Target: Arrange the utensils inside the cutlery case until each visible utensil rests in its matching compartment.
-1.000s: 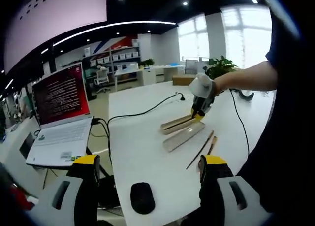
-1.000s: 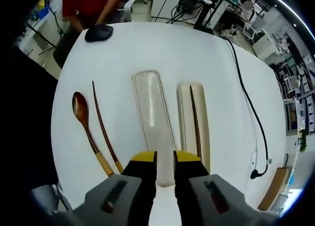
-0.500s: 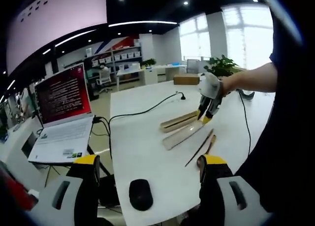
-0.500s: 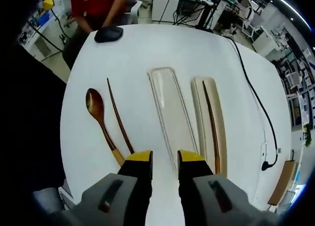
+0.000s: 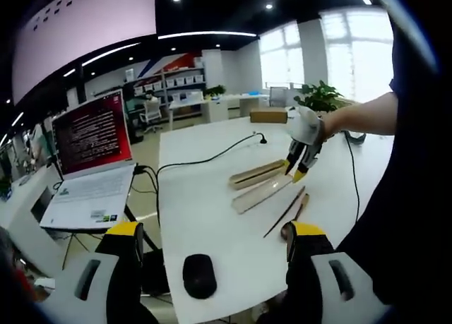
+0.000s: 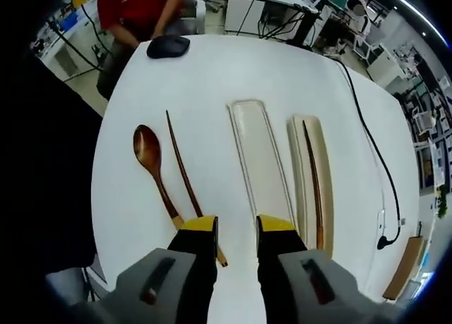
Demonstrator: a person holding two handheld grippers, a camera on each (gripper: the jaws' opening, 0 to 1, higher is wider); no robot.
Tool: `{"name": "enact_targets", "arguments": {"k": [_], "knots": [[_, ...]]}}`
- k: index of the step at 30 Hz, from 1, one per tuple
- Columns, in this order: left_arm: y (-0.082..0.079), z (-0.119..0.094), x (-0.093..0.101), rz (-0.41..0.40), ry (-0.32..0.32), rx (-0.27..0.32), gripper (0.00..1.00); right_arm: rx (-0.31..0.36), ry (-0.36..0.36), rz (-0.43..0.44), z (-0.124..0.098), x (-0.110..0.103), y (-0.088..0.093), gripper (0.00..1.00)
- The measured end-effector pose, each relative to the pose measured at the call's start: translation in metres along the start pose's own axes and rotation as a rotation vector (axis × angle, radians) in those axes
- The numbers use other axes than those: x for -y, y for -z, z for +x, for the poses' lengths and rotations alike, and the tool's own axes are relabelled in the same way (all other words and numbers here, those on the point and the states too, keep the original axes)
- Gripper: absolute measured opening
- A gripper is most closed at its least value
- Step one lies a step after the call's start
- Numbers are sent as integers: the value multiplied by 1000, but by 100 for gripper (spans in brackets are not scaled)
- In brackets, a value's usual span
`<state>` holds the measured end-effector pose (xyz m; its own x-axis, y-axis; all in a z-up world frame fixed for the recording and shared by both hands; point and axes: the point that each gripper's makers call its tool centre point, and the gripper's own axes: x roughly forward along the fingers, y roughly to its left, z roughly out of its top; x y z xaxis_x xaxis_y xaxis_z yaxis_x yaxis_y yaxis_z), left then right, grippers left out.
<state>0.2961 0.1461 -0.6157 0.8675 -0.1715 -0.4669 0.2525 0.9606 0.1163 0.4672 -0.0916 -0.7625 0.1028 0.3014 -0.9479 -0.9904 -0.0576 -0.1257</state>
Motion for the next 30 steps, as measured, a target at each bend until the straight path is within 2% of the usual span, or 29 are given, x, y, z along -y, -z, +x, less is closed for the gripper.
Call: {"name": "enact_targets", "arguments": {"k": [8,13,15,18,25,30], "knots": [[-5,-7,-5,-3,-24,8,86,24,-19,-13,5,-7,-13,18],[-5,-8,-11,-4,-34,11,86,17,-37,-26,9,-16,-9,19],[-5,-6,-11,-2,-27,13,86,14,-39,-31,9,-19,-7,19],[-8,3,-4,-10,20,27,86,21,-43,-11,9,-22,-3,16],[-24,17,4,24,55,48,86,15,-38,-8,5,-27,6,16],[-27,20,3,44,67,49,86,7,-26,-16,1,-29,12,17]]}}
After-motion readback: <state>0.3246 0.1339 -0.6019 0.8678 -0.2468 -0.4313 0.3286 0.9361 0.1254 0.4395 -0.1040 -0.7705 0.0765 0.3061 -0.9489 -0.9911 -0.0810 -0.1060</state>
